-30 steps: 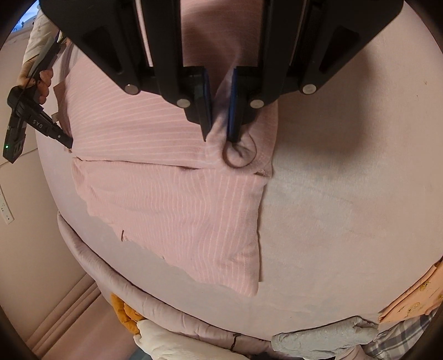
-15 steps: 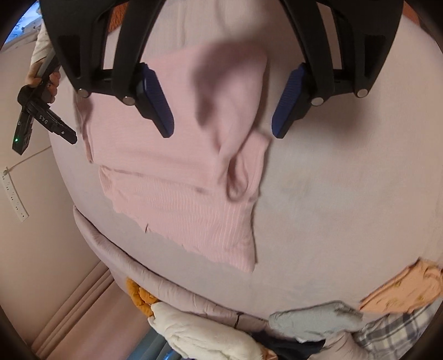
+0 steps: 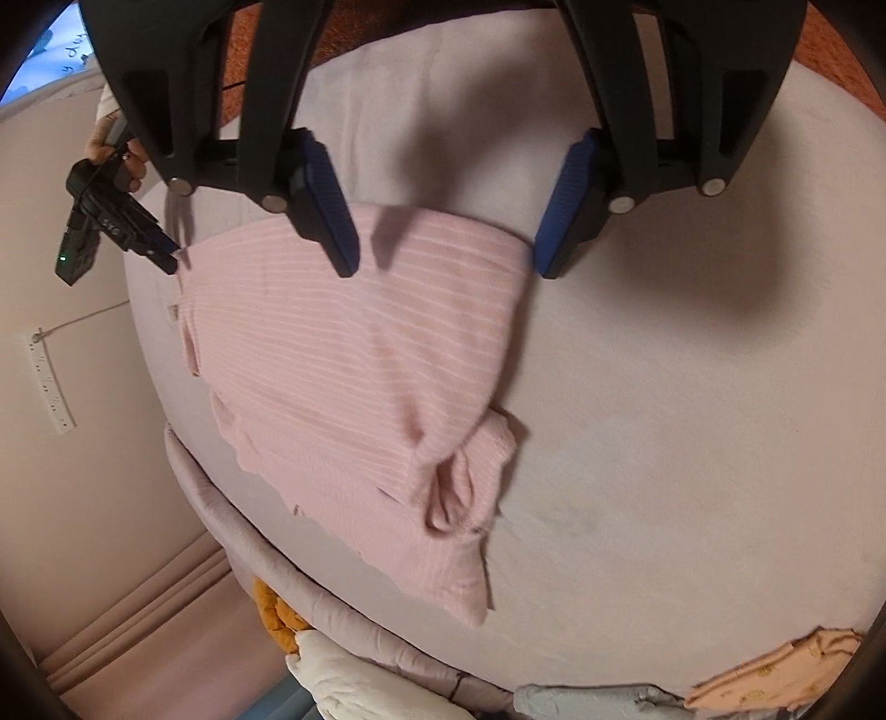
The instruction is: Fold small clothes
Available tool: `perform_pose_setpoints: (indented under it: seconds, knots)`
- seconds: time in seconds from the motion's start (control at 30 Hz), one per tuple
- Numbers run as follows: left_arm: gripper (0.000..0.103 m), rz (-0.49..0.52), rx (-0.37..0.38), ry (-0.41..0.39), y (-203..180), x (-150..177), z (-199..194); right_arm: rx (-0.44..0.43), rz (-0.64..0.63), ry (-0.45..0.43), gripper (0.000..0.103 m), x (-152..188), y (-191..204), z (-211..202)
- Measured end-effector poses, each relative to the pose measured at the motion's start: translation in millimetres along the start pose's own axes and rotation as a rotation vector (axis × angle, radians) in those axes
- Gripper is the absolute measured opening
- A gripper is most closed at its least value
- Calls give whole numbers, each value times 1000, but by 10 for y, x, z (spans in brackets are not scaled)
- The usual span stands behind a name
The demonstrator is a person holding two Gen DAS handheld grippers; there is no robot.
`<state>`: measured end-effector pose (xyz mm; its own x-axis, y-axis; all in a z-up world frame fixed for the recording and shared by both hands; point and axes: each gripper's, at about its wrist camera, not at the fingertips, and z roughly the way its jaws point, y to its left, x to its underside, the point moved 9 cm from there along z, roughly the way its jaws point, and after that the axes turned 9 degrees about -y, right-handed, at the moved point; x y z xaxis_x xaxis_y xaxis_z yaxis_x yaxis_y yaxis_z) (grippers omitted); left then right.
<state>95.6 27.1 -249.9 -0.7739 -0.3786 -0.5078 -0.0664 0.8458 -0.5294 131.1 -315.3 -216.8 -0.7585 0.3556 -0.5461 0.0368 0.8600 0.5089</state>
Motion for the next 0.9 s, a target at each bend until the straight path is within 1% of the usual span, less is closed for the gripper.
perform_pose_setpoints:
  seconds: [0.03, 0.07, 0.1, 0.13, 0.17, 0.2, 0.23, 0.3, 0.37, 0.4, 0.47, 0.53, 0.63, 0.7, 0.83, 0.9]
  knots:
    - [57, -5, 7, 2, -5, 18, 22, -11, -6, 11, 47, 16, 43, 31]
    - [52, -8, 11, 2, -10, 27, 34, -14, -19, 16, 42, 32, 80, 55]
    - [44, -9, 11, 1, -14, 40, 52, -12, -32, 15, 39, 48, 109, 76]
    - [40, -8, 2, 0, -13, 53, 64, -10, -39, 17, 32, 72, 122, 92]
    - [27, -8, -4, -2, -9, 52, 65, -6, -46, 20, 23, 83, 142, 126]
    - [13, -8, -8, -1, -14, 53, 75, -5, -43, 21, 18, 91, 154, 144]
    - [10, -16, 0, 10, -31, 56, 86, -13, -35, 27, 8, 101, 173, 161]
    - [9, -47, -16, 1, -38, 41, 43, -8, -40, 12, 7, 86, 221, 125]
    - [8, -42, -27, -8, -95, 10, -39, -19, -57, -15, 7, 41, 292, 30]
    - [8, -34, -20, -24, -148, -26, -106, -34, -58, -30, 7, 15, 331, -26]
    - [8, -6, 2, -54, -295, -122, -283, -71, -59, -67, 7, -78, 427, -195]
    - [8, 10, 30, -93, -429, -234, -463, -113, -65, -123, 6, -224, 547, -424]
    - [7, 30, 83, -179, -650, -457, -839, -153, -77, -202, 6, -423, 690, -723]
    - [7, 37, 104, -215, -752, -547, -1033, -179, -84, -259, 6, -551, 794, -932]
    - [7, 48, 133, -287, -886, -657, -1409, -240, -81, -350, 6, -735, 977, -1296]
    - [7, 51, 146, -305, -939, -671, -1530, -242, -87, -377, 6, -755, 1039, -1355]
